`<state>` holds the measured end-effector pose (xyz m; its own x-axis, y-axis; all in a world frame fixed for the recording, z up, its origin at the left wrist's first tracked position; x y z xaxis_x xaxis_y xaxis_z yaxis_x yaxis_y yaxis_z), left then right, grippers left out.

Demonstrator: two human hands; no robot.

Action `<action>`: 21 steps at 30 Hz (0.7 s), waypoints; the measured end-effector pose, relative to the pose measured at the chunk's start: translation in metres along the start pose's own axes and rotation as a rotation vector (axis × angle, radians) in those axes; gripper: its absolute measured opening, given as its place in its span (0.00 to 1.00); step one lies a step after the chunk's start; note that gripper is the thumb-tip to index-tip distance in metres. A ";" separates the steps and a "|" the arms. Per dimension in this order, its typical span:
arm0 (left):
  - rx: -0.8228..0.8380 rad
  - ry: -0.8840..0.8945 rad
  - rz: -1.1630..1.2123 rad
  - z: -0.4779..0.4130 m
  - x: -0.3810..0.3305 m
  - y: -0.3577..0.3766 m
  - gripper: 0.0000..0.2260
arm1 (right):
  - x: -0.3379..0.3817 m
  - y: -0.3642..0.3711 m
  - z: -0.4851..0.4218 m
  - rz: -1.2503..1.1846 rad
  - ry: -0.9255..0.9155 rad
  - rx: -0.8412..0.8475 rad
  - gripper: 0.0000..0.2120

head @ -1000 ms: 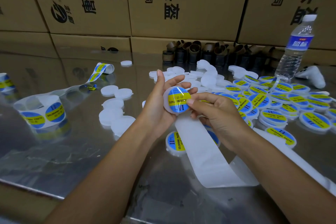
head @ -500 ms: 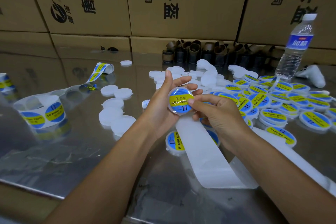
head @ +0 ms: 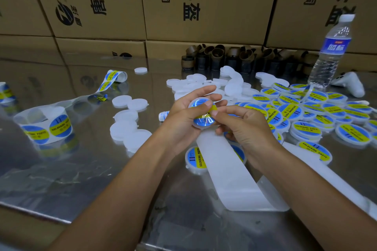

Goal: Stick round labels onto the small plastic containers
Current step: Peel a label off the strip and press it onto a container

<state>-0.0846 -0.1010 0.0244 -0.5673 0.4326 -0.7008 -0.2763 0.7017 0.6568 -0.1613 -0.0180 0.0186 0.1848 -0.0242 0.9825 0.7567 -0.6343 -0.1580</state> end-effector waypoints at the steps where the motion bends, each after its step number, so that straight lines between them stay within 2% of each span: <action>1: 0.000 0.003 -0.003 0.000 0.000 0.000 0.11 | 0.000 0.000 0.000 0.001 -0.001 -0.003 0.08; 12: 0.059 -0.011 -0.018 0.001 0.001 0.003 0.15 | -0.002 -0.003 -0.003 0.040 -0.053 -0.081 0.06; 21: 0.082 -0.037 -0.039 0.001 0.005 0.006 0.14 | 0.009 -0.003 0.002 0.158 -0.233 -0.136 0.11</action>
<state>-0.0879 -0.0937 0.0250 -0.5279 0.4234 -0.7362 -0.2325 0.7617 0.6048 -0.1608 -0.0141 0.0275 0.4439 0.0373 0.8953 0.6195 -0.7347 -0.2765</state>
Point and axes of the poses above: each hand's wrist, its own z-axis away from the middle knuckle, its own y-axis out of the palm, x = y × z, the point moved 7 cm from there along -z, towards the middle knuckle, and after that the axes turned 12 degrees about z, right-handed, at the moved point
